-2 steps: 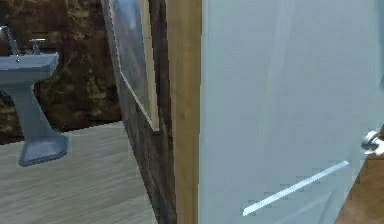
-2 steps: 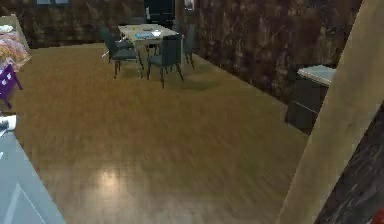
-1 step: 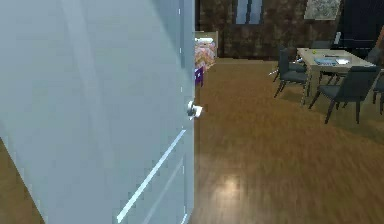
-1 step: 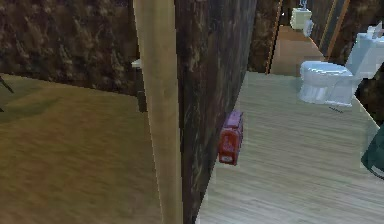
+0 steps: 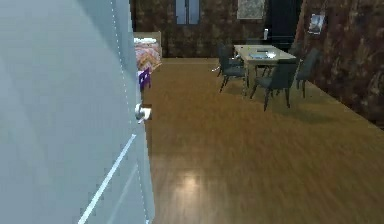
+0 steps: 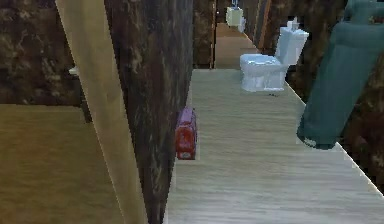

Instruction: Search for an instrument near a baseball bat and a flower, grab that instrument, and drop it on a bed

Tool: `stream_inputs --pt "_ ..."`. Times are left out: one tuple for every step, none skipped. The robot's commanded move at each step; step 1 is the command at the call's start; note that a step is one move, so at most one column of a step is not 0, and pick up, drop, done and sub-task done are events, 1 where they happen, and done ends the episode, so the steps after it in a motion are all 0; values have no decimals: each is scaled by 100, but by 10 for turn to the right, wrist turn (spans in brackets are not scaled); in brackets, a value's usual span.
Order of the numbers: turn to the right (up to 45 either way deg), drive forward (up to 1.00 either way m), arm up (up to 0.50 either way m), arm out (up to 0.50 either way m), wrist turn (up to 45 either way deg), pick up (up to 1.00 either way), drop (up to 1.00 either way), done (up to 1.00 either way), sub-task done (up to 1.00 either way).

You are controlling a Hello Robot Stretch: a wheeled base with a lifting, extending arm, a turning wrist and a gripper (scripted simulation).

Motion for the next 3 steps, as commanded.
stream_inputs --pt "0 100 0 0 0 0 0 0 0" --pt "0 100 0 0 0 0 0 0 0" --pt "30 0 0 0 0 0 0 0 0"
